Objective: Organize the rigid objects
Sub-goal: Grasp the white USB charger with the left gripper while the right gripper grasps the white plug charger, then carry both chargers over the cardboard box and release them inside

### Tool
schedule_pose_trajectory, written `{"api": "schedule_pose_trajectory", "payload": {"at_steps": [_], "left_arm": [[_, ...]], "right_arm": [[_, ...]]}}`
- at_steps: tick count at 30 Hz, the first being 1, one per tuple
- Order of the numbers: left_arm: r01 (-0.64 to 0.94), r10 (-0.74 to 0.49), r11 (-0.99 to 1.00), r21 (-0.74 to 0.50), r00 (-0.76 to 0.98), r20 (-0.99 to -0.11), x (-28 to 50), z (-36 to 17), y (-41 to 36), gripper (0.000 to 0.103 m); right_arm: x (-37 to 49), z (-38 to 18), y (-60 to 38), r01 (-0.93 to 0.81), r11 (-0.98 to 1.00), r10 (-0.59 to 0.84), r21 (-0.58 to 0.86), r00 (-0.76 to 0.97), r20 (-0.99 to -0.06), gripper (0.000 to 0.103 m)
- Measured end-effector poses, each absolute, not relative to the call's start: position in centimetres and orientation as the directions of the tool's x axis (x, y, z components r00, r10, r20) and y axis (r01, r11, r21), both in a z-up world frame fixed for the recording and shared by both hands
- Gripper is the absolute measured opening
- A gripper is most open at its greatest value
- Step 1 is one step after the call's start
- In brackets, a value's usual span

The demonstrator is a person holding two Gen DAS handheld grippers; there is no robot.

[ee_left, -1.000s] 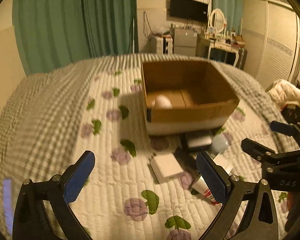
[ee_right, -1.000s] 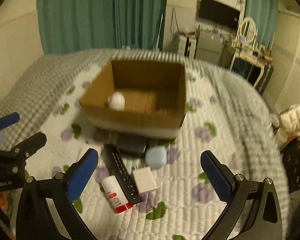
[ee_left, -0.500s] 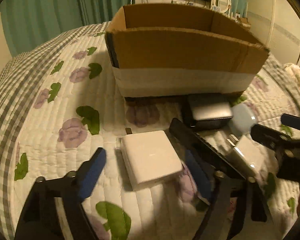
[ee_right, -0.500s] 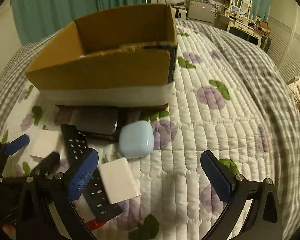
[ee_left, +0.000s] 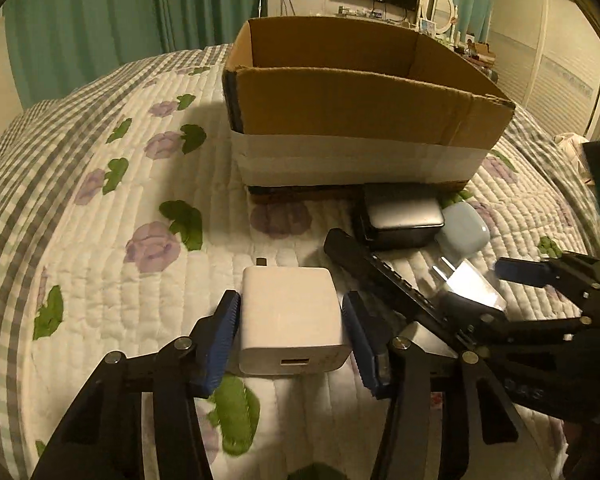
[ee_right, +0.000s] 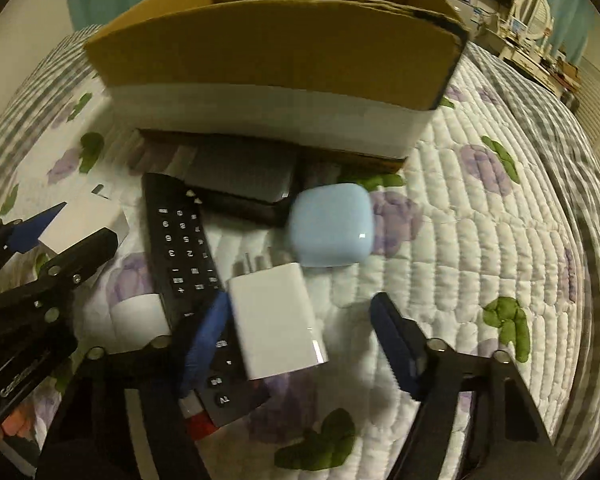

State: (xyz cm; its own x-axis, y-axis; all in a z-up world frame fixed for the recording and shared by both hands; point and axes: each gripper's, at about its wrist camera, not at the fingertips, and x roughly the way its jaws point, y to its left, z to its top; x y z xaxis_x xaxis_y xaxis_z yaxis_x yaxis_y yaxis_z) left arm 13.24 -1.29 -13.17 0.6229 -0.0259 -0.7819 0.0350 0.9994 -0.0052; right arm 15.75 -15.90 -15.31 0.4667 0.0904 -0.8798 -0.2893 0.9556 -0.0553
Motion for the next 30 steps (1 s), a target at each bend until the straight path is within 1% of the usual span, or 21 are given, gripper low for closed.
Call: {"api": "schedule_pose_trajectory", "payload": {"at_steps": [2,3,4,5,8,13,19,30], "left_arm": [[0.037,-0.028,0.999,-0.007,0.621,-0.783,12.9,-13.0,-1.3,0.053],[0.038,-0.030,0.999,-0.008,0.620,-0.784,12.8,-12.9,-1.2,0.053],[0.040,-0.032,0.999,-0.009,0.619,-0.785,12.8,-12.8,-1.2,0.052],[0.041,-0.034,0.999,-0.011,0.618,-0.785,12.6,-12.7,-1.2,0.052],[0.038,-0.034,0.999,-0.013,0.616,-0.787,12.0,-12.3,-1.0,0.052],[0.027,-0.025,1.000,-0.010,0.618,-0.786,11.6,-11.3,-0.8,0.051],[0.025,-0.040,0.999,-0.031,0.650,-0.759,10.9,-8.3,-1.0,0.051],[0.044,-0.057,0.998,-0.036,0.747,-0.662,11.5,-0.3,-2.1,0.051]], "right_arm": [[15.8,-15.5,-15.5,-0.293,0.954,0.083,-0.065,0.466,-0.881,0.066],[15.9,-15.6,-15.5,-0.290,0.955,0.082,-0.064,0.464,-0.882,0.064],[16.0,-15.8,-15.5,-0.288,0.956,0.092,-0.050,0.459,-0.884,0.049],[16.3,-16.1,-15.4,-0.292,0.956,0.106,-0.032,0.442,-0.891,0.042],[16.0,-16.4,-14.9,-0.295,0.954,0.092,-0.051,0.451,-0.888,0.042],[14.7,-14.5,-15.5,-0.278,0.960,0.111,-0.032,0.484,-0.868,0.041],[14.2,-9.4,-16.6,-0.257,0.966,0.135,-0.013,0.549,-0.825,0.041],[13.2,0.2,-17.0,-0.258,0.966,0.153,-0.030,0.658,-0.738,0.041]]}}
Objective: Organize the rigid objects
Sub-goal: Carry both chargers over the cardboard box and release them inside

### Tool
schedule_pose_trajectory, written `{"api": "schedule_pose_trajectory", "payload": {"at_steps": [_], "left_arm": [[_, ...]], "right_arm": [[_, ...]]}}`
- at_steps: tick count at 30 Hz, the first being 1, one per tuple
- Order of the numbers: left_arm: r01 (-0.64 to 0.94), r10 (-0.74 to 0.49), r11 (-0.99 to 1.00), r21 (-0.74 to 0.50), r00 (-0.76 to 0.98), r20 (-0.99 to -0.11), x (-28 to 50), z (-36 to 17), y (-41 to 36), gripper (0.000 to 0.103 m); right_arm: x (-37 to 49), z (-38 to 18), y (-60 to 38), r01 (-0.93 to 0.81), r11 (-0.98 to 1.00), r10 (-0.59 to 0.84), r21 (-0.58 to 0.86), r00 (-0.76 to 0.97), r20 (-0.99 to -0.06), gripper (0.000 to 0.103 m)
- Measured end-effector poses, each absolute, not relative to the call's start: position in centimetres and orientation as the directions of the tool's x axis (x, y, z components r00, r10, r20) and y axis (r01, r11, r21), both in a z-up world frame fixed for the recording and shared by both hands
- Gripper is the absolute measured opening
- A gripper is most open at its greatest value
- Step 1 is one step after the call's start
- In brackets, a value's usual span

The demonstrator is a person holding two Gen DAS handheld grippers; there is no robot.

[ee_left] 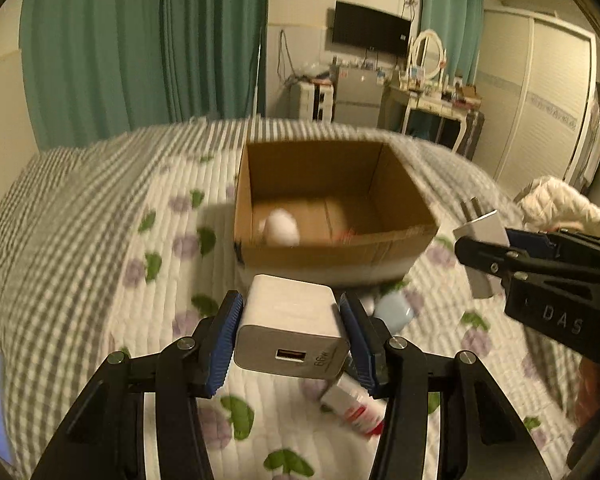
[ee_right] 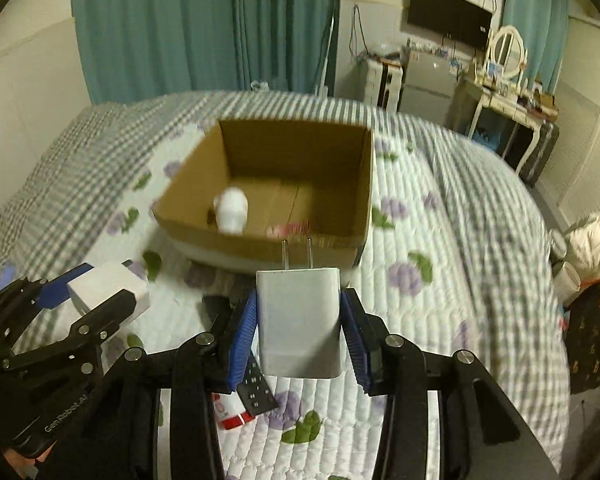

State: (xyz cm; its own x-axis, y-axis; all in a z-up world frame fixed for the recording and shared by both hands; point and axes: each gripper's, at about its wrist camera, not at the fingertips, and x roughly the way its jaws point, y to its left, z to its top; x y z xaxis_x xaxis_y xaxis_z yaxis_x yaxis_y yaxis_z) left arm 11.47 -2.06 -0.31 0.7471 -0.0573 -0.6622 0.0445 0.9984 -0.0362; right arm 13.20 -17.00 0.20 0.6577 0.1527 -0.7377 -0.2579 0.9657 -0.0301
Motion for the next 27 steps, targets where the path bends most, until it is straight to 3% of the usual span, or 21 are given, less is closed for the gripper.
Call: {"api": "schedule_pose_trajectory", "payload": {"at_steps": [11,19,27], "left_arm": [[0.052,-0.056,0.998,-0.024,0.803,-0.594,17.4,4.3,-2.1,0.051],[0.056,-0.037,0.998,0.013,0.801,-0.597,23.9,2.5,-1.3,0.051],[0.087,-0.061,0.996,0.011,0.772,-0.632,28.4,-1.1,-2.0,0.051]], "right_arm": [[17.6,5.8,-16.9,-0.269,0.960,0.145,-0.076,0.713,-0.686,0.041],[23.7,6.4,-15.7,-0.289,0.953,0.155,-0.091,0.724,-0.672,0.041],[29.9,3.0,-14.4,-0.305,0.947,0.152,-0.100,0.700,-0.698,0.041]]}}
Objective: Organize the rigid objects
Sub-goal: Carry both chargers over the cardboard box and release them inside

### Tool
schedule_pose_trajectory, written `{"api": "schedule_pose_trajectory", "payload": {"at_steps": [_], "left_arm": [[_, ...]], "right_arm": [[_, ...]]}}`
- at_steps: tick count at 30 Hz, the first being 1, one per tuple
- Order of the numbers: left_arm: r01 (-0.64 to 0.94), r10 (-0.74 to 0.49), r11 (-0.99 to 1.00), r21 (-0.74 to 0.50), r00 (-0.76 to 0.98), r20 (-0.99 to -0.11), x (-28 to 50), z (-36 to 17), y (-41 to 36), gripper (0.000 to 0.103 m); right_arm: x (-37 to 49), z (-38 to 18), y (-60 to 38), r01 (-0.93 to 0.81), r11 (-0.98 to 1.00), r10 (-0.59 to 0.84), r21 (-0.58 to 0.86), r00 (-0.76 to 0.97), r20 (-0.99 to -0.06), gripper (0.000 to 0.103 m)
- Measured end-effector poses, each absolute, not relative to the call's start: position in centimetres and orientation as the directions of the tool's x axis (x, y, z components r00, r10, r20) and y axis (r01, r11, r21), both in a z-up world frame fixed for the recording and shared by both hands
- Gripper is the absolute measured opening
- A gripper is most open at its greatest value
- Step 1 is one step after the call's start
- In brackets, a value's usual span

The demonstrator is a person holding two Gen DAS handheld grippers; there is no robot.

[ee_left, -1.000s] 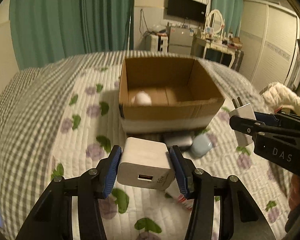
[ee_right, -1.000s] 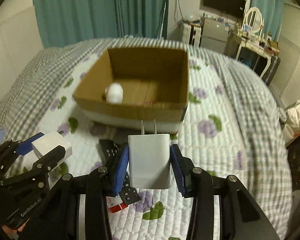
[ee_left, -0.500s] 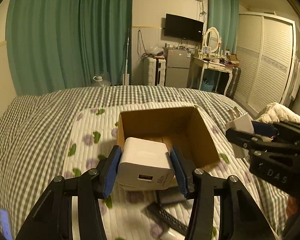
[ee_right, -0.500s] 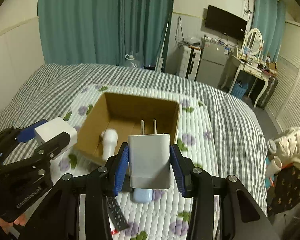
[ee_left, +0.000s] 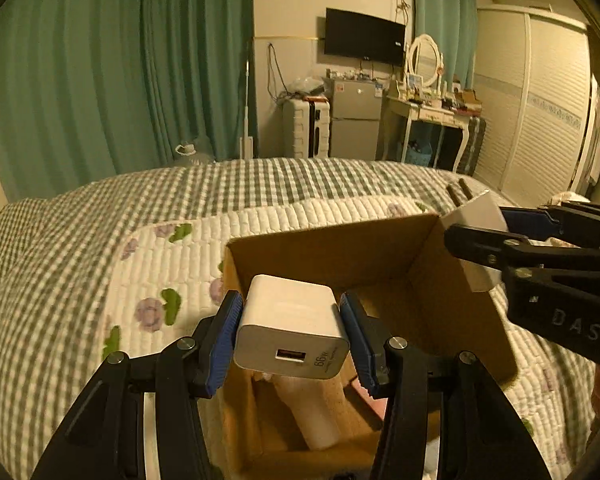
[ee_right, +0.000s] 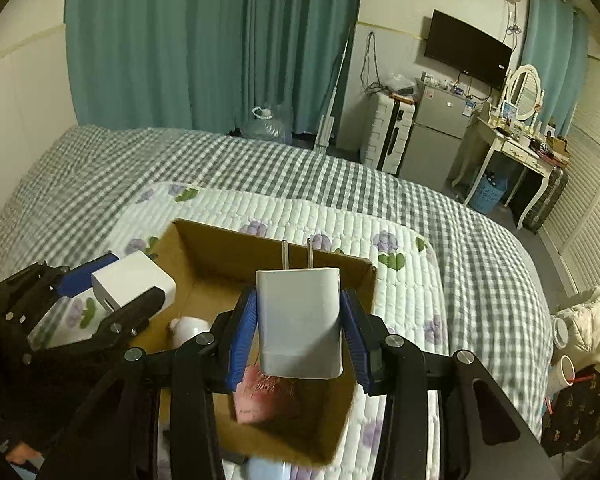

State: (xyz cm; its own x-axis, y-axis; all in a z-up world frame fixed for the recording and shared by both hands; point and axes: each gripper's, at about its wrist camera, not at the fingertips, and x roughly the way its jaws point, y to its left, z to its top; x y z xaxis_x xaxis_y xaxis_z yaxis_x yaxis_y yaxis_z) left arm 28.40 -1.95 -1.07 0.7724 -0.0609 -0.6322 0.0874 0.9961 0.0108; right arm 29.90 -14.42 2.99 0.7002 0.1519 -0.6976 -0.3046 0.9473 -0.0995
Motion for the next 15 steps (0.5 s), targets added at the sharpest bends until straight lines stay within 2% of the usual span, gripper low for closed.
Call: {"api": "schedule_pose_trajectory", "payload": {"at_steps": [7,15], "left_arm": [[0.104,-0.063,0.994,0.023,0.752,-0.656,30.3,-3.6,-3.2,0.051],[0.112,-0.064,0.993,0.027,0.731,-0.679,30.7,-4.8,-4.1,0.052]], "right_arm": [[33.2,-1.1,-14.8,-0.300,0.950,0.138,-0.090,0.657,-0.741,0.041],[34.0,-2.9,-15.2,-0.298,0.951,0.140,-0.080,0.647,-0.750,0.041]]}}
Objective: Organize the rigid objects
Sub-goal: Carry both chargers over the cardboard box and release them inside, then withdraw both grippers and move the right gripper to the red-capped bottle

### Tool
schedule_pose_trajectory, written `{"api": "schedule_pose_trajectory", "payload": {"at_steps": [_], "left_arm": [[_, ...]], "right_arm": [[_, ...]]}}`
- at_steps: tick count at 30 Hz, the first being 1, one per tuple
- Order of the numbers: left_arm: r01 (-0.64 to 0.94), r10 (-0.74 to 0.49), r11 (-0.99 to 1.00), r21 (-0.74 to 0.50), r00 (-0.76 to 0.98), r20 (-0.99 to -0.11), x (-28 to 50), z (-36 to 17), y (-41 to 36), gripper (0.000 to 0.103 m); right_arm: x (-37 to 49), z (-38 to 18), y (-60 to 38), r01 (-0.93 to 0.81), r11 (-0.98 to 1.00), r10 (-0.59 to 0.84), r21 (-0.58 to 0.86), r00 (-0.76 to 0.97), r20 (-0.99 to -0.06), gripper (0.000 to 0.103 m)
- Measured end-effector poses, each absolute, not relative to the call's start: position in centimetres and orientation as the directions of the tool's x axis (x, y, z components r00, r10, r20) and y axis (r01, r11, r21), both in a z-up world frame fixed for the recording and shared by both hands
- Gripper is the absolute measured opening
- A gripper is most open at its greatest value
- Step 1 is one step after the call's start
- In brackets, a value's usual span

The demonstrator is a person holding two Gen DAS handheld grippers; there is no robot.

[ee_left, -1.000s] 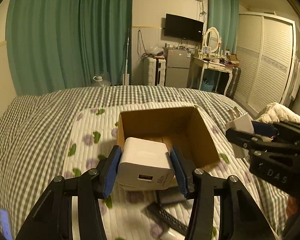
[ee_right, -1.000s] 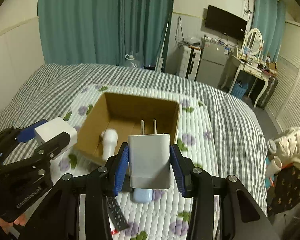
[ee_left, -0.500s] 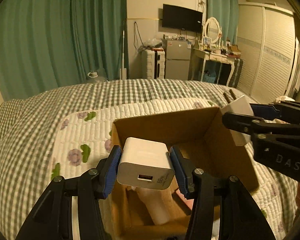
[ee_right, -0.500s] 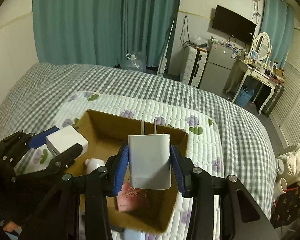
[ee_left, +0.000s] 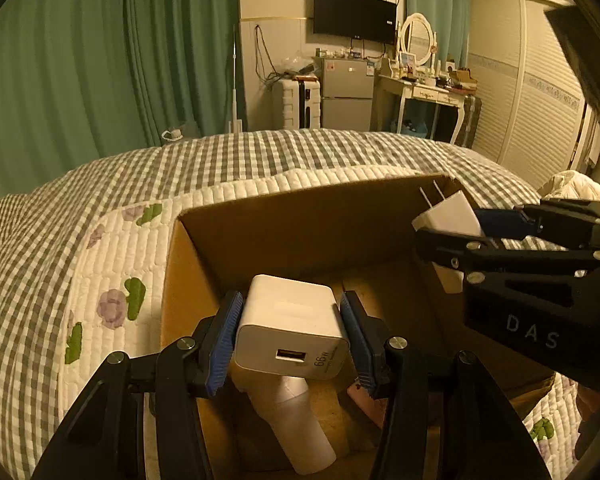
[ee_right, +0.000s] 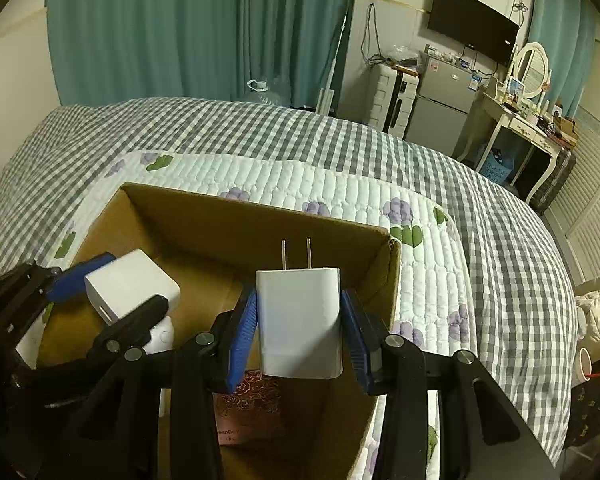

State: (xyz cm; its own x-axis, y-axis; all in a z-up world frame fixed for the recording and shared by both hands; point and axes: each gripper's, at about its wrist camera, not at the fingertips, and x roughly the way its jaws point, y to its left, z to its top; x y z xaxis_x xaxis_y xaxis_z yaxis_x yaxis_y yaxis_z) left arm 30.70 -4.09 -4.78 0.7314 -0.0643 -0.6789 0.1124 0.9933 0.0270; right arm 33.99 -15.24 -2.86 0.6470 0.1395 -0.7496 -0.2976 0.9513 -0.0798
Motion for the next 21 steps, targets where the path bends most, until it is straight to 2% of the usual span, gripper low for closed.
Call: {"api": "schedule_pose_trajectory", "payload": {"at_steps": [3,4,5,7,14,17,21], "left_arm": [[0.122,-0.076,0.992,0.019,0.726,-0.684,30.5,-4.7,-4.4,0.053],[0.139,-0.096,0.990,0.008,0.727,-0.680,30.1,-4.4,-4.5,0.055],[0.151,-0.108,0.989,0.004,0.725,-0.680,30.0,-4.2,-4.6,0.058],[0.154,-0.100,0.988,0.019,0.724,-0.683,29.5,-3.5,-4.8,0.078],[0.126,-0.070,0.991,0.039,0.751,-0.656,25.9,0.7,-4.2,0.080],[0.115,-0.072,0.993,0.028,0.771,-0.633,23.4,3.3,-3.6,0.092],[0.115,-0.085,0.993,0.012,0.801,-0.592,19.5,6.9,-2.9,0.098]], "right_arm": [[33.8,-2.6,-15.2,-0.305,0.951,0.163,-0.059,0.650,-0.742,0.042],[33.8,-2.5,-15.1,-0.312,0.949,0.177,-0.046,0.648,-0.741,0.045],[33.6,-2.3,-15.0,-0.307,0.950,0.175,-0.047,0.653,-0.737,0.059],[33.1,-1.5,-15.2,-0.273,0.958,0.133,-0.084,0.686,-0.715,0.070],[30.2,3.5,-17.3,-0.223,0.969,0.093,-0.110,0.734,-0.672,0.070],[27.7,6.2,-18.0,-0.207,0.970,0.073,-0.129,0.753,-0.654,0.073],[22.9,9.7,-18.9,-0.204,0.968,0.068,-0.144,0.772,-0.632,0.080]]}}
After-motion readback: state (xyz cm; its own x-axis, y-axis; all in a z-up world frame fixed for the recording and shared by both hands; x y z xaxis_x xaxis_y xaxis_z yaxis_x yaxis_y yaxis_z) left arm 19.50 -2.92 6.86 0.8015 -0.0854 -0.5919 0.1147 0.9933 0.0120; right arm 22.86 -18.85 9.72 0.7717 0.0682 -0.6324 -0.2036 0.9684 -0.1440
